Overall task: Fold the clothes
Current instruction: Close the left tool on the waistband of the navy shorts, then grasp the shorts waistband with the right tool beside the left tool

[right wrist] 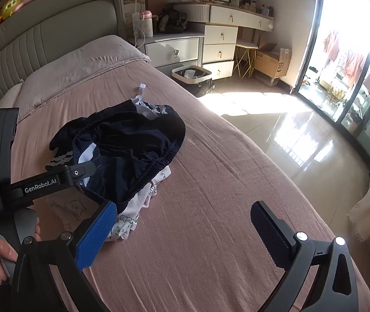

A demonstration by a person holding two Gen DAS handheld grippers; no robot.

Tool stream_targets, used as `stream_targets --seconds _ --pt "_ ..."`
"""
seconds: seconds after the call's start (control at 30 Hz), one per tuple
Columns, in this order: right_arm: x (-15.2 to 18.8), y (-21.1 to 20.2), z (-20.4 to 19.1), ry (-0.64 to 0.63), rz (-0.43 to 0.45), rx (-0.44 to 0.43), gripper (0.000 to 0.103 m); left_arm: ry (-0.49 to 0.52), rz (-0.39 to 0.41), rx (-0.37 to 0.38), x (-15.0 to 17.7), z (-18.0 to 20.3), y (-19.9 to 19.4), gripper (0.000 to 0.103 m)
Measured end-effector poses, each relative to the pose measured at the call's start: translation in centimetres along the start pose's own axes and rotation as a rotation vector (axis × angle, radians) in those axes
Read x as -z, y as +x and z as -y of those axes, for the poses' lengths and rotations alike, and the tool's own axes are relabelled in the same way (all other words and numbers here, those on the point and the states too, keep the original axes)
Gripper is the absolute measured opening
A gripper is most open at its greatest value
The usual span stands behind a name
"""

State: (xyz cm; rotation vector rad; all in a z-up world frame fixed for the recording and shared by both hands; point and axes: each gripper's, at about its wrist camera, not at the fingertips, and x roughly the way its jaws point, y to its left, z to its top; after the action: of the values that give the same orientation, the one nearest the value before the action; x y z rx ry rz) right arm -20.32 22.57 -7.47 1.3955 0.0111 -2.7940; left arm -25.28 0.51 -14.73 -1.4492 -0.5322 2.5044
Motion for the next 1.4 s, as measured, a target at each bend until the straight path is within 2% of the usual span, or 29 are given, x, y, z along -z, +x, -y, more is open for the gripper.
stream_targets --seconds 0.33,0.43,0.5,0.67,0.73,0.8,0.9,1.13,1.2,1.27,1.33,1.4 --pt "-1.8 5.4 2.1 0.201 -0.084 -0.216 0.103 -0.038 0.009 0.009 0.2 -1.1 0.2 0.103" --pt "-2.3 6.3 2.0 0.208 -0.083 -0.227 0.103 -0.053 0.015 0.001 0.4 -2.0 0.1 0.095" --pt "-2.7 6.8 1.8 0.207 -0.085 -0.231 0.103 -0.068 0.024 0.005 0.5 -2.5 -0.1 0.084" --pt "-2.6 7.3 1.4 0.202 -0.101 -0.246 0.102 -0.056 0.026 -0.018 0.8 -2.9 -0.2 0.070" --pt "-2.5 7.1 1.3 0.188 -0.096 -0.245 0.102 -0.064 0.035 -0.023 1.1 -3.3 -0.4 0.058" --pt "-2.4 7.2 1.2 0.176 -0.099 -0.231 0.102 -0.078 0.054 -0.028 1.3 -3.7 -0.9 0.036" --pt "-2.6 7.3 1.5 0.181 -0.088 -0.238 0.101 -0.078 0.072 -0.039 1.6 -4.1 -1.7 0.022" --pt "-4.2 8.1 1.3 0.146 -0.064 -0.258 0.099 -0.046 0.087 -0.058 2.4 -4.7 -3.1 0.016" --pt "-4.7 8.7 1.2 0.130 -0.061 -0.242 0.099 -0.049 0.093 -0.056 2.7 -5.1 -3.7 0.016" --pt "-5.2 9.3 1.1 0.128 -0.059 -0.224 0.095 -0.054 0.093 -0.060 2.8 -5.6 -4.0 0.015" --pt "-5.6 10.3 1.3 0.160 -0.076 -0.253 0.087 -0.055 0.089 -0.066 2.6 -5.6 -3.7 0.015" --pt "-6.0 11.5 1.6 0.196 -0.105 -0.287 0.084 -0.048 0.086 -0.072 2.2 -5.4 -3.4 0.015"
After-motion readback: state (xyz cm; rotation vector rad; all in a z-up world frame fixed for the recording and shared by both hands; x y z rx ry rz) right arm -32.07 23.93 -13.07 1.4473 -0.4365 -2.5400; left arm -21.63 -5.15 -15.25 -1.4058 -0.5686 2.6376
